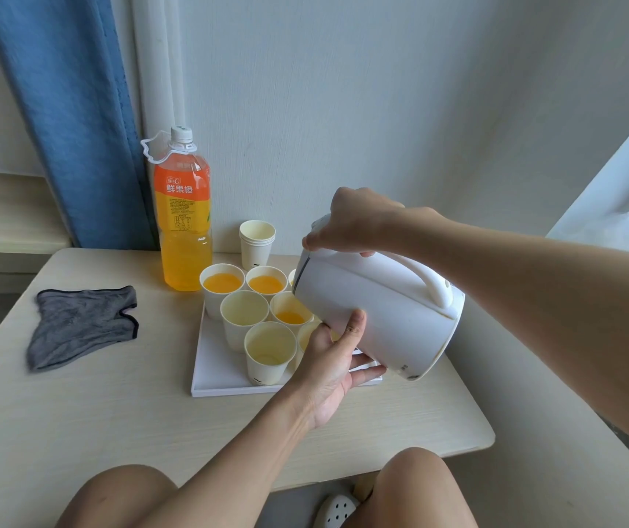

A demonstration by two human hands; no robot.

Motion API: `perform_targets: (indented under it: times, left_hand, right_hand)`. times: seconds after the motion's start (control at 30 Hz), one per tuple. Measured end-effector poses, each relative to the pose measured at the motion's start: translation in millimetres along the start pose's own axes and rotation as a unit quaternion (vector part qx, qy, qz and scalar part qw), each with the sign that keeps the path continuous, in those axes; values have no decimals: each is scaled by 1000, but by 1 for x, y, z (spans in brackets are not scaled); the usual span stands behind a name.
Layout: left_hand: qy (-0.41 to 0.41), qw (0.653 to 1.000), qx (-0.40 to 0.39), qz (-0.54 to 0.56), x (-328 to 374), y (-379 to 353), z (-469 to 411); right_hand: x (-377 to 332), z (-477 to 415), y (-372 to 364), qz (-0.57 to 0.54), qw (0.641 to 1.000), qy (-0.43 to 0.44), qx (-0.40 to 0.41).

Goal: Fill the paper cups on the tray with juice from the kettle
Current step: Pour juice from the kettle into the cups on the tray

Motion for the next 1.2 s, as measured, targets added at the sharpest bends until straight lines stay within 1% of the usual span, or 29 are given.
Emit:
perform_targets:
  times: [1.2]
  left_hand:
    - [5, 1000, 0, 1, -1, 0, -1]
  right_hand:
    - [1, 0, -2, 7, 1000, 0, 1]
Point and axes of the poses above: each hand's wrist, its own z-axis away from the middle knuckle, its own y-axis out of the back of the hand, x = y × z, the point moved 6 cm from there along -z, towards the middle knuckle, and after that the axes turned 4 degrees about -z, right-handed, at the moved point
